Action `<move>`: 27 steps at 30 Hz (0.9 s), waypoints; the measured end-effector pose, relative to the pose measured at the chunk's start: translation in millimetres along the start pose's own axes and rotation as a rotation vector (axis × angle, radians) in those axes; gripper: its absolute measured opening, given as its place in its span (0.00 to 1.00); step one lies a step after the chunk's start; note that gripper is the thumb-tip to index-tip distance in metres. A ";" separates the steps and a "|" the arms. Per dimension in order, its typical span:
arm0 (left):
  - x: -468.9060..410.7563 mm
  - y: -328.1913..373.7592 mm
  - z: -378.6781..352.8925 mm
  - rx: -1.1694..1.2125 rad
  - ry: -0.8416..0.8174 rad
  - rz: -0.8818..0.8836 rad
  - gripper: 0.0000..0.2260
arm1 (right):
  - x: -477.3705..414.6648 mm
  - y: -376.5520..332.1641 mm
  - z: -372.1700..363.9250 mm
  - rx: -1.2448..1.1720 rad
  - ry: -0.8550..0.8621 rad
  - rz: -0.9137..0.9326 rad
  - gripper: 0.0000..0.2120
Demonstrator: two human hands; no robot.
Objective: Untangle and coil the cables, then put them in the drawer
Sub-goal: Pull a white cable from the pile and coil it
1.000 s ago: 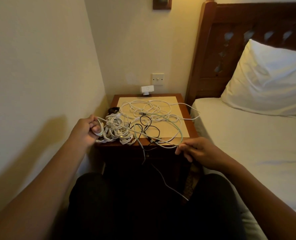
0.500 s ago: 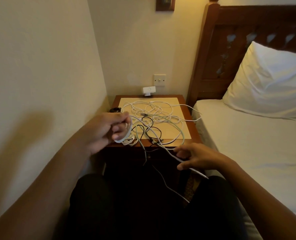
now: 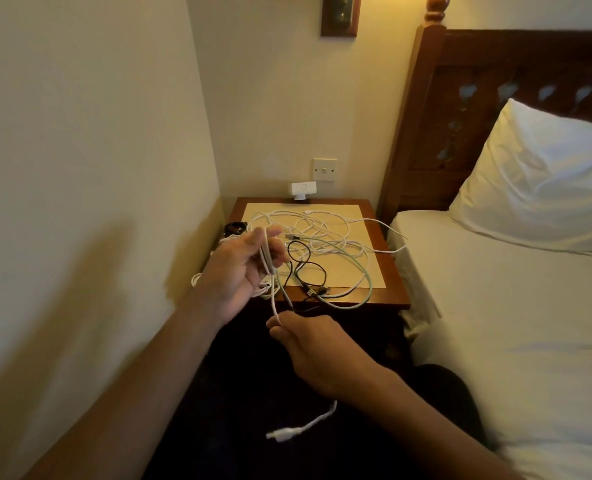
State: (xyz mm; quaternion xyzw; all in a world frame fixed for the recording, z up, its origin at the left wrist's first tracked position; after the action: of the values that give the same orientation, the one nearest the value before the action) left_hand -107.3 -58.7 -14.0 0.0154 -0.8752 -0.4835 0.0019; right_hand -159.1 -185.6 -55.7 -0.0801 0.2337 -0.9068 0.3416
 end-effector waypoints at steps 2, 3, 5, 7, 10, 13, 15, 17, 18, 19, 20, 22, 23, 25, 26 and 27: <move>2.2 -1.7 5.4 -0.404 0.018 -0.057 0.14 | 5.0 -18.0 14.3 -0.001 0.003 0.033 0.12; 4.7 -4.6 5.8 -0.569 0.004 -0.066 0.14 | 6.8 -23.8 26.8 -0.003 0.024 0.043 0.12; 10.5 -11.6 4.7 -0.720 -0.063 -0.050 0.13 | 7.6 -25.7 55.3 0.004 0.094 0.043 0.12; 20.5 -20.7 -1.4 -0.641 -0.200 0.032 0.16 | 2.8 -13.6 82.3 0.023 0.157 0.024 0.11; 36.8 -32.1 -8.1 -0.556 -0.392 0.215 0.20 | -5.9 18.5 108.1 0.002 0.228 0.015 0.08; 42.5 -24.6 -5.8 -0.545 -0.464 0.231 0.17 | -12.1 45.8 108.2 -0.039 0.253 0.065 0.08; 40.5 -13.1 -2.2 -0.443 -0.434 0.186 0.15 | -13.4 67.6 104.4 -0.028 0.296 0.039 0.09; 35.3 -5.2 3.6 -0.278 -0.331 0.161 0.14 | -12.2 90.3 99.5 0.013 0.326 -0.030 0.11; 34.2 -3.8 4.9 -0.188 -0.281 0.159 0.14 | -11.2 99.3 94.5 0.038 0.315 -0.064 0.12; 33.5 -4.4 5.4 -0.104 -0.242 0.162 0.14 | -10.4 106.8 86.8 0.070 0.284 -0.092 0.12; 33.7 -6.1 3.7 -0.033 -0.215 0.168 0.14 | -10.2 111.5 78.1 0.100 0.241 -0.112 0.12; 35.2 -12.4 -0.2 0.091 -0.173 0.177 0.15 | -10.3 115.6 64.1 0.133 0.186 -0.138 0.11; 36.2 -16.5 -2.4 0.157 -0.153 0.184 0.15 | -10.2 115.3 61.2 0.114 0.203 -0.144 0.10; 37.5 -23.7 -7.7 0.296 -0.123 0.201 0.17 | -9.6 112.9 59.9 -0.067 0.289 -0.169 0.09; 37.8 -28.2 -11.3 0.343 -0.112 0.210 0.17 | -9.6 110.8 57.5 -0.241 0.324 -0.187 0.08; 37.8 -33.1 -14.8 0.364 -0.105 0.218 0.17 | -9.7 106.3 53.8 -0.445 0.347 -0.196 0.07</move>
State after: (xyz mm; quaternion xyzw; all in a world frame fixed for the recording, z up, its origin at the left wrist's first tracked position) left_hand -144.0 -90.0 -34.6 -0.1044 -0.9435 -0.3144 0.0059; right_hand -73.4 -268.9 -59.2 -0.0190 0.4729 -0.8621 0.1812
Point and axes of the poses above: each hand's wrist, its own x-axis away from the middle knuckle, its own z-axis out of the back of the hand, y = z × x, the point moved 8 cm from there along -x, towards the middle knuckle, and after that the axes turned 8 degrees about x, right-handed, at the moved point
